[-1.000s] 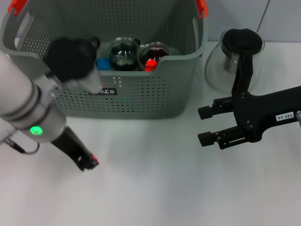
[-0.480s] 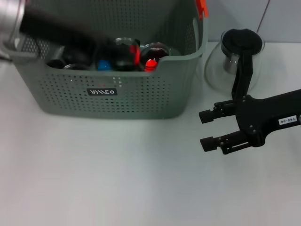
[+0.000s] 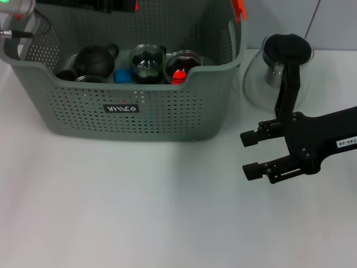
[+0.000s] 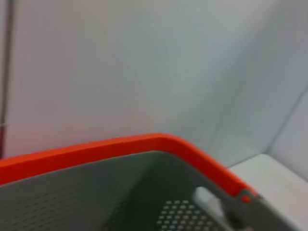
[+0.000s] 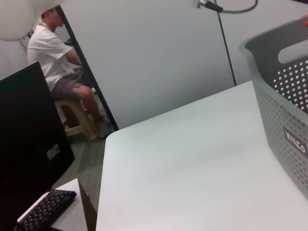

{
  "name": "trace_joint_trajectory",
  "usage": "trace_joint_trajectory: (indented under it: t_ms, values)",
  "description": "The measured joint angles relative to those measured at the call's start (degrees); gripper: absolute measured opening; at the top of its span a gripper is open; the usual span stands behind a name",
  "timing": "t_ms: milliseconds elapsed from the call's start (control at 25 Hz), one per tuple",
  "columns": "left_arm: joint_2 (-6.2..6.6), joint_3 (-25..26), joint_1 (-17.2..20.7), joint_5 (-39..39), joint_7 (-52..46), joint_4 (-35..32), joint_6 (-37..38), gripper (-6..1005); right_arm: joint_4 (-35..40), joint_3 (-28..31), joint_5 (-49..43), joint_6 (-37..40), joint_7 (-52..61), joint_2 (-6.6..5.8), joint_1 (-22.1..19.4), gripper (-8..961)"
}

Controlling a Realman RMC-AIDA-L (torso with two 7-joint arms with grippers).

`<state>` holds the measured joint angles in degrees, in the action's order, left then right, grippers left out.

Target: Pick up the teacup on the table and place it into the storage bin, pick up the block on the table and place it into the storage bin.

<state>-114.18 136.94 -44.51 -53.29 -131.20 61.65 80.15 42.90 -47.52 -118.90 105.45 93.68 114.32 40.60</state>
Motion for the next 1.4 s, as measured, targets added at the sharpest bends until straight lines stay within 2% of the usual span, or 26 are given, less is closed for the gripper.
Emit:
trace_joint_trajectory:
  t_ms: [160, 400, 520, 640, 800, 880, 1080, 1160, 1240, 1400]
  values:
    - [-0.26, -1.2, 0.0, 1.6, 0.3, -2.0, -3.1, 184, 0.0, 0.0, 0.0, 0.0, 0.1, -0.09, 0.0, 832]
    - [-0.74, -1.7, 0.6, 1.7, 0.4, -1.2, -3.2, 298, 0.1, 0.0, 0.0, 0.5, 0.1, -0.15, 0.0, 832]
    - [-0.79, -1.6, 1.1, 1.5, 0.4, 0.7, -2.3, 437, 0.1, 0.1, 0.0, 0.6, 0.1, -0.16, 0.1, 832]
    - [-1.4, -1.1, 2.3, -0.3, 0.6, 6.0, 2.5, 562, 0.1, 0.1, 0.2, 0.9, -0.2, -0.16, 0.1, 832]
    - [-3.27, -0.1, 6.5, -9.1, 3.3, 15.5, 14.7, 694, 0.1, 0.4, 0.4, 1.4, -1.2, -0.04, 0.2, 832]
    - [-4.52, 0.4, 9.9, -15.2, 7.2, 19.3, 21.7, 760, -0.1, 0.6, 0.5, 1.4, -2.2, 0.08, 0.2, 832]
    - [-6.26, 1.3, 15.5, -18.5, 15.8, 19.0, 30.8, 902, -0.3, 0.7, 0.5, 0.8, -4.7, 0.94, 0.5, 832]
    - [-6.58, 1.2, 17.9, -18.5, 19.5, 17.5, 31.3, 956, -0.4, 0.5, 0.5, 0.2, -5.5, 1.47, 0.8, 832]
    - [-6.65, 1.2, 19.9, -18.4, 23.5, 15.8, 31.4, 957, -0.4, 0.1, 0.4, -1.2, -6.5, 2.46, 1.4, 832]
    - [-5.45, 1.5, 23.2, -18.1, 30.8, 9.7, 30.8, 958, -0.4, -2.4, 0.1, -3.7, -6.8, 3.82, 2.4, 832]
